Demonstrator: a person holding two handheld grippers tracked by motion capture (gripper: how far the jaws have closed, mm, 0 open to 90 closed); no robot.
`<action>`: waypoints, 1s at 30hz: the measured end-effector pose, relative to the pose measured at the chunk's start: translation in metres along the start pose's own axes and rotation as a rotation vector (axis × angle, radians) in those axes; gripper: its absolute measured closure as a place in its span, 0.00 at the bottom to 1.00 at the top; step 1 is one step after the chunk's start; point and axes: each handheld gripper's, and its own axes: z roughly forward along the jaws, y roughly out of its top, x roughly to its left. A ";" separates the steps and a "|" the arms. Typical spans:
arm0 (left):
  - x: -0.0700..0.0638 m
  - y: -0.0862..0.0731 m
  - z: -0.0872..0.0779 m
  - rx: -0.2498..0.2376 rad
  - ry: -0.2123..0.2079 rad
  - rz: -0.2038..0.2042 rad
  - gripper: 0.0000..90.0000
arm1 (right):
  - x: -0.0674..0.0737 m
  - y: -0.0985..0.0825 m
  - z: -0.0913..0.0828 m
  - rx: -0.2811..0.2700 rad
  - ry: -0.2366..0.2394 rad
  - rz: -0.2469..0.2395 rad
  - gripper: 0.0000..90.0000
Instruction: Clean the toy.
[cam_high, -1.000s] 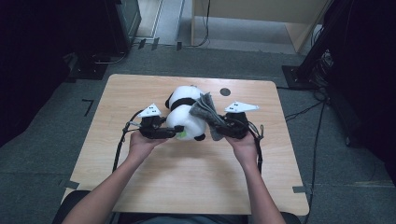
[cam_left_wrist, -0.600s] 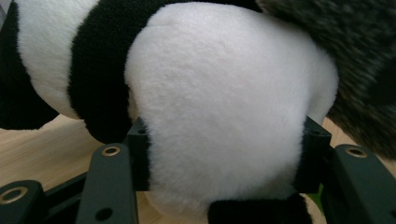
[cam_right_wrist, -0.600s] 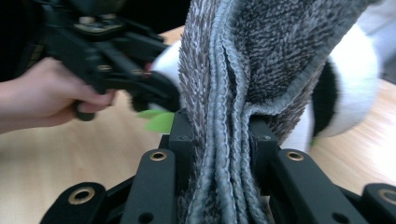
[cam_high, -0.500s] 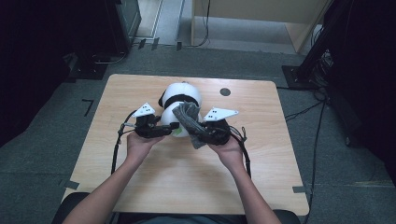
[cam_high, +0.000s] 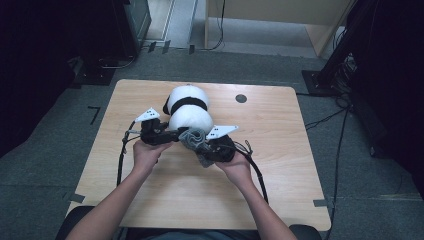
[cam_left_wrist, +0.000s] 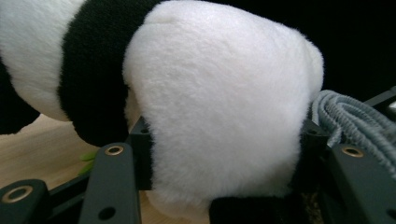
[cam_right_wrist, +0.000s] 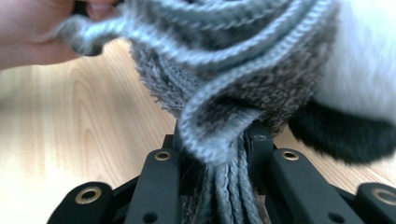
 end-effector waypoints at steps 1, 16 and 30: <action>0.000 0.000 0.000 -0.004 0.001 0.002 0.48 | -0.001 -0.001 0.000 -0.003 -0.002 0.002 0.82; 0.005 0.002 -0.006 -0.041 -0.074 -0.047 0.48 | -0.021 -0.019 0.011 0.085 -0.059 0.036 0.82; 0.009 -0.004 -0.013 -0.009 -0.070 -0.020 0.47 | -0.069 -0.027 -0.034 0.005 -0.208 0.216 0.82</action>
